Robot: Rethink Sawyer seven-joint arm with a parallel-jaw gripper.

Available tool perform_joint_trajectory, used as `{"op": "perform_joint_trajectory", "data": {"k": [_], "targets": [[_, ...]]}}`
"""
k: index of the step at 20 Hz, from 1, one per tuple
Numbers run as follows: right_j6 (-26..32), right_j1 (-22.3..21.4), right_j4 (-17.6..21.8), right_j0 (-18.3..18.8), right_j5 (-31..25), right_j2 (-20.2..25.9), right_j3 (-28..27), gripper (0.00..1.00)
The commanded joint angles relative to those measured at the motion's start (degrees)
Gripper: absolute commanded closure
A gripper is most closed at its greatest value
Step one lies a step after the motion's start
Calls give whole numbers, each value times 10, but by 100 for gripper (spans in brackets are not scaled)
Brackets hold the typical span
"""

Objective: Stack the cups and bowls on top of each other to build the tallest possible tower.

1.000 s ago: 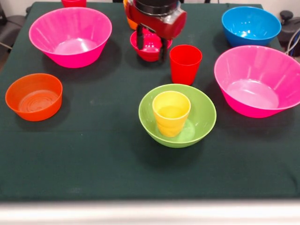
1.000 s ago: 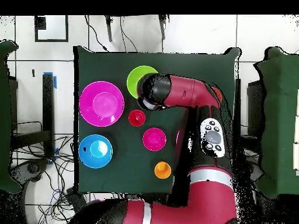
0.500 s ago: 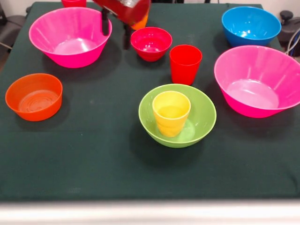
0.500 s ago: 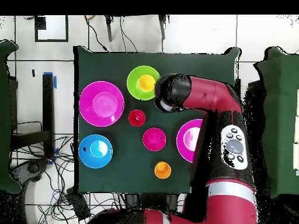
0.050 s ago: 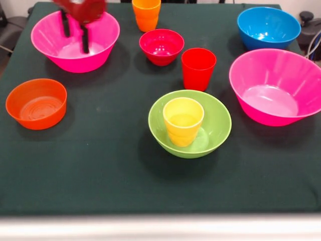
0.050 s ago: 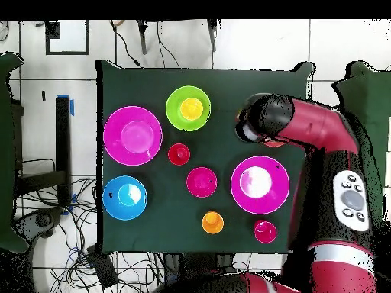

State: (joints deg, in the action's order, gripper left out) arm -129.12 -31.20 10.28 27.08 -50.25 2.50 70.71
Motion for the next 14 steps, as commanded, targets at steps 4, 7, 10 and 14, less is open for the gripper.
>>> {"op": "perform_joint_trajectory", "data": {"k": [4,7,10,14], "targets": [[225,111,39,46,-59,126,-162,0],[239,146,46,50,-72,141,-215,0],[249,172,48,50,-69,152,-252,0],[251,206,38,47,-63,163,-296,0]]}}
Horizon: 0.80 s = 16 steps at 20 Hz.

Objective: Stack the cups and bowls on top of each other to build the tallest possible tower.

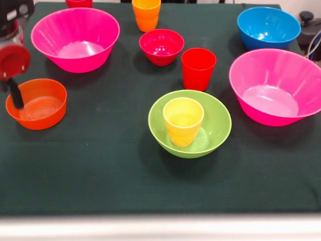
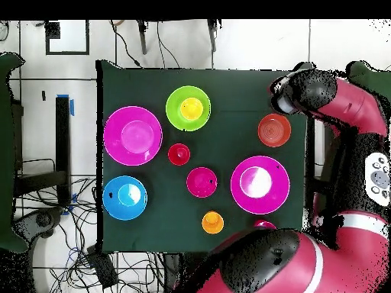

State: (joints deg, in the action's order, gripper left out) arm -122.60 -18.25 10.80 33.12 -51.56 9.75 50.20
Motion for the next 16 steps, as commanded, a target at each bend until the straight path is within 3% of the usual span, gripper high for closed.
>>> {"op": "perform_joint_trajectory", "data": {"k": [1,9,16], "targets": [[187,84,31,-15,-52,93,-103,0],[161,105,21,-32,-57,86,-131,0],[112,112,28,-50,-142,39,-147,0]]}}
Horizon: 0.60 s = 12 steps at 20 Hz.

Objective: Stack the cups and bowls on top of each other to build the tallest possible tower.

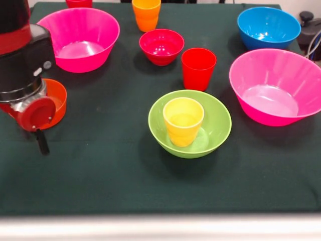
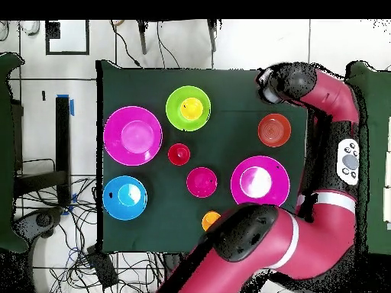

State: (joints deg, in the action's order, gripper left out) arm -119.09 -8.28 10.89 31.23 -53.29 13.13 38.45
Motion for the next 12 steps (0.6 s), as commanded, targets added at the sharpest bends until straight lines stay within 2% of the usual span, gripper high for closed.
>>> {"op": "perform_joint_trajectory", "data": {"k": [1,4,9,12], "targets": [[73,12,30,-33,-122,0,-29,0],[67,13,31,-37,-142,-8,-34,0],[61,-14,23,-40,-176,-23,-11,0],[59,-33,21,-40,-175,-32,15,0]]}}
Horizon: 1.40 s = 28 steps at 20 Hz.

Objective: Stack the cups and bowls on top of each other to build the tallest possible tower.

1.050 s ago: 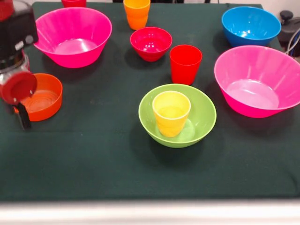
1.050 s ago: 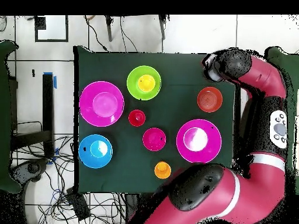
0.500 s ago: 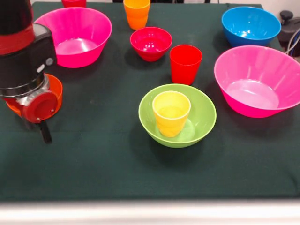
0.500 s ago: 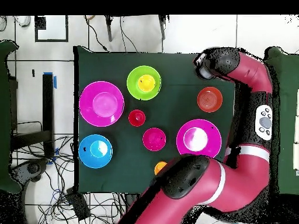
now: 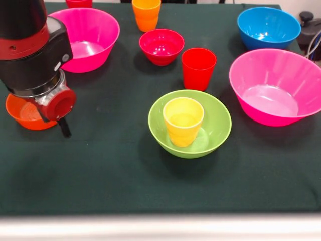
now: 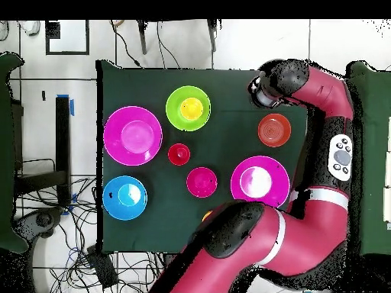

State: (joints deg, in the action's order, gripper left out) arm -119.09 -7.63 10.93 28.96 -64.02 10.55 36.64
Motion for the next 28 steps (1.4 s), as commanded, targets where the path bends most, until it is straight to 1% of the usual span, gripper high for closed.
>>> {"op": "perform_joint_trajectory", "data": {"k": [1,3,4,5,6,7,10,13,16,21,28], "targets": [[56,-42,19,-19,-61,-8,37,0],[57,-43,21,-20,-53,-11,47,0],[56,-49,21,-22,-41,-14,64,0],[59,-50,22,-21,-35,-15,71,0],[61,-63,20,-19,-24,-18,93,0],[65,-66,20,-18,-21,-19,100,0],[69,-77,21,-13,11,-22,137,0],[65,-78,21,-7,52,-19,173,0],[55,-87,18,1,81,-18,217,0],[22,-103,15,10,136,-22,291,0],[14,-103,28,21,209,-26,338,0]]}}
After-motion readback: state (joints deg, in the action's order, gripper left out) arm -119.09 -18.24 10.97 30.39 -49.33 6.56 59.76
